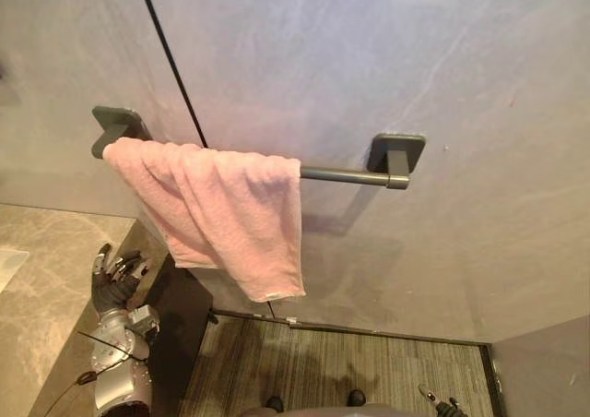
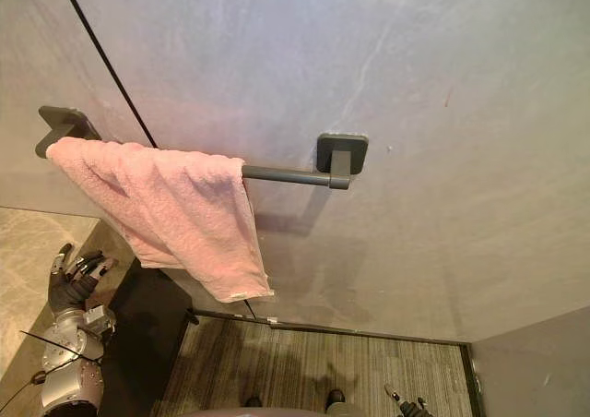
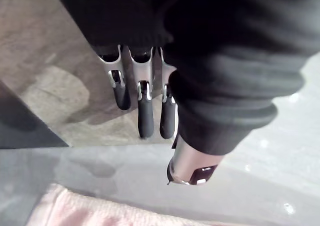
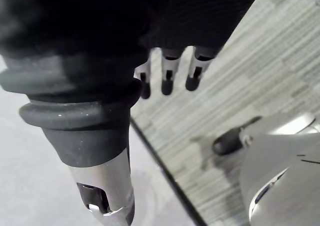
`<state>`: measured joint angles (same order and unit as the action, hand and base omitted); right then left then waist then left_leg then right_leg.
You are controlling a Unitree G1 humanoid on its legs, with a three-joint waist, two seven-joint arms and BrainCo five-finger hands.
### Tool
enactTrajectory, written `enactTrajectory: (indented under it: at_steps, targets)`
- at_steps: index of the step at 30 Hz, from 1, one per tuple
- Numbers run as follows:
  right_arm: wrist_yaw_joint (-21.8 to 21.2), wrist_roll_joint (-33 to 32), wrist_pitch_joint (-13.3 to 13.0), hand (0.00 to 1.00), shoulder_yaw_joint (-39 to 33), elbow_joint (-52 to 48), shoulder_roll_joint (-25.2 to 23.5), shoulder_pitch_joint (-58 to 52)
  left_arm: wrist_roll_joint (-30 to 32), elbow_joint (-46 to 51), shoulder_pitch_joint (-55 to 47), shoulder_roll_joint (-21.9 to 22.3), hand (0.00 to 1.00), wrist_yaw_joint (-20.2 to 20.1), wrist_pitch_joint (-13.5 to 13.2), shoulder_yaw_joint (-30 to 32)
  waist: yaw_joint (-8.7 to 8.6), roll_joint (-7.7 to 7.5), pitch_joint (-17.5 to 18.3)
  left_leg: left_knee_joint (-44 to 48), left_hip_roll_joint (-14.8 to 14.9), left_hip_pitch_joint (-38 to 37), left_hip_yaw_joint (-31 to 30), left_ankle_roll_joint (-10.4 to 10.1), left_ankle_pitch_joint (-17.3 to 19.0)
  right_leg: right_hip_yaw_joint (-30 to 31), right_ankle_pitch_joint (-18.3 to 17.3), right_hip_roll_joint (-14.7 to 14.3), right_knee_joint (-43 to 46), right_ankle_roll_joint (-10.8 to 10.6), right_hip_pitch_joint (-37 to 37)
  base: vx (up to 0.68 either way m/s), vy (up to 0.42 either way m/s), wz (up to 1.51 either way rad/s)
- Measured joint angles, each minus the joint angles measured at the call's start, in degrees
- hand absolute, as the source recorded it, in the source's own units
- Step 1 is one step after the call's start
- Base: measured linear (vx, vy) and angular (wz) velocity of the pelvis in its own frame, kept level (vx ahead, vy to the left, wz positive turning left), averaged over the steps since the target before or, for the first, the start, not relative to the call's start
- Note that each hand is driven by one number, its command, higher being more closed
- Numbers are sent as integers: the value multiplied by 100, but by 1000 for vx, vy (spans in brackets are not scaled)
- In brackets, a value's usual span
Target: Organize washtable
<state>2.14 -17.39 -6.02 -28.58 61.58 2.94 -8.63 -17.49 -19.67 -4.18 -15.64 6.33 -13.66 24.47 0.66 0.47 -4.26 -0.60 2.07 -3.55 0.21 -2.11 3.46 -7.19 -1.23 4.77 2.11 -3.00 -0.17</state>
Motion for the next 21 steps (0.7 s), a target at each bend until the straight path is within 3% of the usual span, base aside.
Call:
enactTrajectory:
  at_steps: [7, 21]
  targets:
    - [-120, 6, 18, 0, -38, 0, 62, -84, -220, 1, 174, -856, 0, -174, -149, -18, -5, 63, 16, -7, 74, 0, 91, -4, 0, 100, 117, -97, -161, 46, 18, -28, -20, -7]
    - [-148, 28, 19, 0, -115, -1, 116, -29, -734, -29, 327, -1107, 0, -665, -187, -411, -10, 53, 40, -38, 50, -9, 254, -3, 2, 254, 334, -99, -482, 36, 83, -14, 4, -6]
